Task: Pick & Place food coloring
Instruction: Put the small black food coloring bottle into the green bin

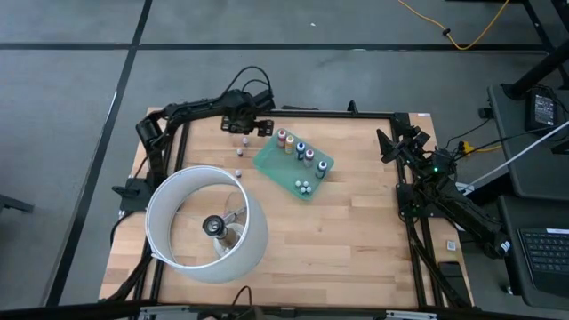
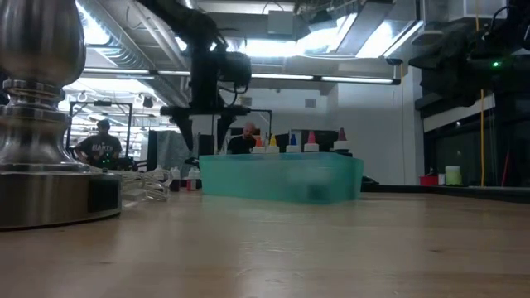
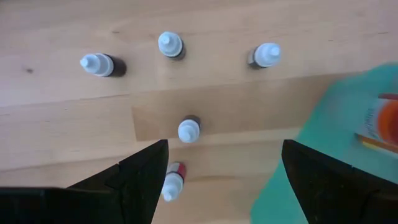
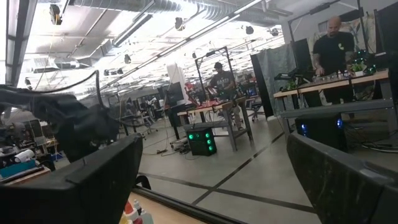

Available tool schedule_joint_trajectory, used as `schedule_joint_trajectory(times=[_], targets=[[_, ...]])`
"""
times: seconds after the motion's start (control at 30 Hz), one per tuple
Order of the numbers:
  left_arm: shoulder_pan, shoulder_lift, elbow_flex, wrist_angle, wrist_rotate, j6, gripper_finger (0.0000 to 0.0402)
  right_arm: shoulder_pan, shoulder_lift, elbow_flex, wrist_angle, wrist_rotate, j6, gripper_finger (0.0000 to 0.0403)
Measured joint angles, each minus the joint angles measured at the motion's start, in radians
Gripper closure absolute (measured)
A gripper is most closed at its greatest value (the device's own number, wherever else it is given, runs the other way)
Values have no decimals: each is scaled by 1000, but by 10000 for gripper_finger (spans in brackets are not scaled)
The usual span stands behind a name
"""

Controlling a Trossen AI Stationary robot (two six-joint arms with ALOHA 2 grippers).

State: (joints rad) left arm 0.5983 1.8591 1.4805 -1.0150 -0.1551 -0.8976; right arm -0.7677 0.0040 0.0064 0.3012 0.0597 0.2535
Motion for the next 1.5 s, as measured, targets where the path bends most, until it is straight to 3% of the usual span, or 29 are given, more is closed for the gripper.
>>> schedule_joint_trajectory(times=[0.63,0.9,1.2,1.5], targets=[[17,0,-250,259,-9,-8,96,0,0,0,0,0,0,4],[19,0,-273,254,-4,-10,101,0,0,0,0,0,0,4],[19,0,-273,257,-62,-10,195,0,0,0,0,0,0,4],[19,0,-273,264,-34,-14,294,0,0,0,0,0,0,4]])
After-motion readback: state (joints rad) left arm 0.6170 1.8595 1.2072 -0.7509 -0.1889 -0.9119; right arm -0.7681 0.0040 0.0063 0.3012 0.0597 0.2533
